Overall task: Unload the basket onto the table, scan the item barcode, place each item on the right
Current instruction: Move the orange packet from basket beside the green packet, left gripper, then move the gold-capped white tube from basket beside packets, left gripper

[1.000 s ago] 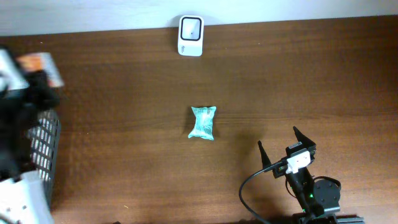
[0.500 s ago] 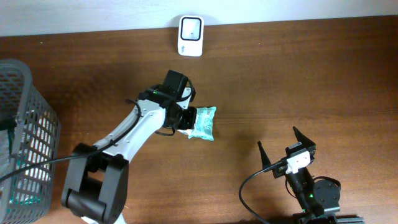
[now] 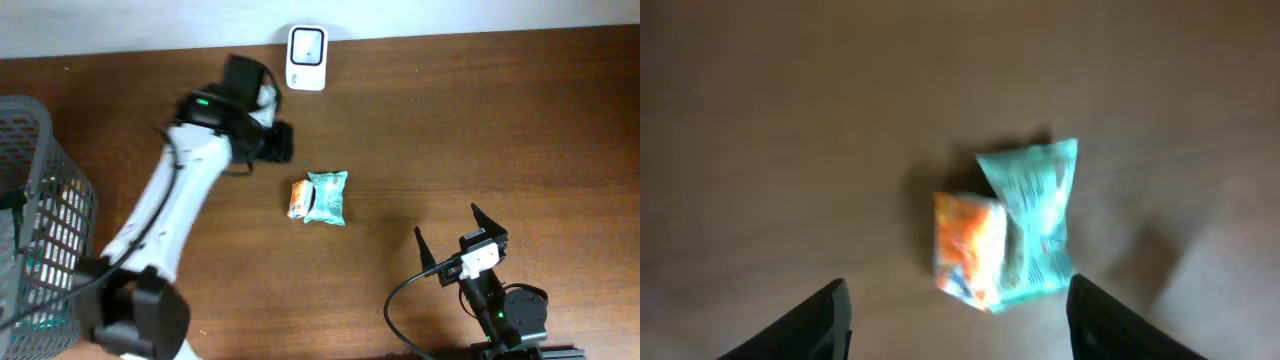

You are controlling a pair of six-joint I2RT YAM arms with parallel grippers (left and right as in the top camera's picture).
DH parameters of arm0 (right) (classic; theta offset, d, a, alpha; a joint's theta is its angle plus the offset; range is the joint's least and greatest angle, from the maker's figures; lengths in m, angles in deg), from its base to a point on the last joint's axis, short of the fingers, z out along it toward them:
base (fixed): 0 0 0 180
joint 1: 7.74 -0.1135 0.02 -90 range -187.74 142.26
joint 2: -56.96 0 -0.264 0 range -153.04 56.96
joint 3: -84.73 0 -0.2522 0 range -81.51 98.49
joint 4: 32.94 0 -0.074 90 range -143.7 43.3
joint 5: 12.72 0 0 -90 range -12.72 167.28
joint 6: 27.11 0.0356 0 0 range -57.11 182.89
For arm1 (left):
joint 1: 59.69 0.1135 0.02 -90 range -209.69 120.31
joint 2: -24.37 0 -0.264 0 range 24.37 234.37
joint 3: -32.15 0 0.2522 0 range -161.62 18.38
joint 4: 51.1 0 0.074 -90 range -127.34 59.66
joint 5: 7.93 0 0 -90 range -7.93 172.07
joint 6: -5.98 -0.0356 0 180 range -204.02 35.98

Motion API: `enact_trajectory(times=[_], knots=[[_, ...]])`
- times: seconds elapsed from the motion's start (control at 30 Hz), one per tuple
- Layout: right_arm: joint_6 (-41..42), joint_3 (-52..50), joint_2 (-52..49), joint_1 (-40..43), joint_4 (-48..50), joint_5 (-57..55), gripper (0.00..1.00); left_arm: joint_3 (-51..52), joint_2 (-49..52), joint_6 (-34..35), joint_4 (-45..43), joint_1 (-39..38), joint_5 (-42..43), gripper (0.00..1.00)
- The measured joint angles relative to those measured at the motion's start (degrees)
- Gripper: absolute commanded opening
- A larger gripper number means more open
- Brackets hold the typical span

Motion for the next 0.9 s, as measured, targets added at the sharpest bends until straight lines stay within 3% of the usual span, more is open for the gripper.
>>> enact_trajectory(times=[0.07,0.17,0.27,0.37,0.47,0.53,0.6,0.67,0.77,0.9], knots=[[0.04,0.0,0.02,0.0,0.0,0.0,0.98,-6.36,-2.86,-0.96,4.59,4.55,-1.6,0.7],[0.04,0.0,0.02,0.0,0.0,0.04,0.98,-16.0,-12.28,-1.11,7.72,21.44,-5.4,0.72],[0.07,0.0,0.0,0.0,0.0,-0.02,0.98,-16.26,-16.72,1.38,7.98,48.92,-3.98,0.67],[0.04,0.0,0.02,0.0,0.0,0.02,0.98,-8.07,-16.79,2.54,2.54,64.57,-1.22,0.66],[0.04,0.0,0.04,0.0,0.0,-0.02,0.98,7.37,-16.68,0.42,-9.84,67.32,0.35,0.73],[0.04,0.0,0.02,0.0,0.0,0.0,0.98,16.28,-15.28,-6.38,-16.44,67.32,0.9,0.73],[0.04,0.0,0.02,0.0,0.0,0.02,0.99,16.74,-12.15,-13.33,-19.52,67.32,1.07,0.73],[0.04,0.0,0.02,0.0,0.0,0.0,0.98,16.76,-8.37,-18.86,-20.63,67.32,1.14,0.59],[0.02,0.0,0.02,0.0,0.0,0.0,0.99,16.76,-2.47,-26.77,-21.57,67.32,3.08,0.65],[0.04,0.0,0.02,0.0,0.0,0.0,0.98,16.79,3.93,-33.18,-21.49,67.32,8.61,0.64]])
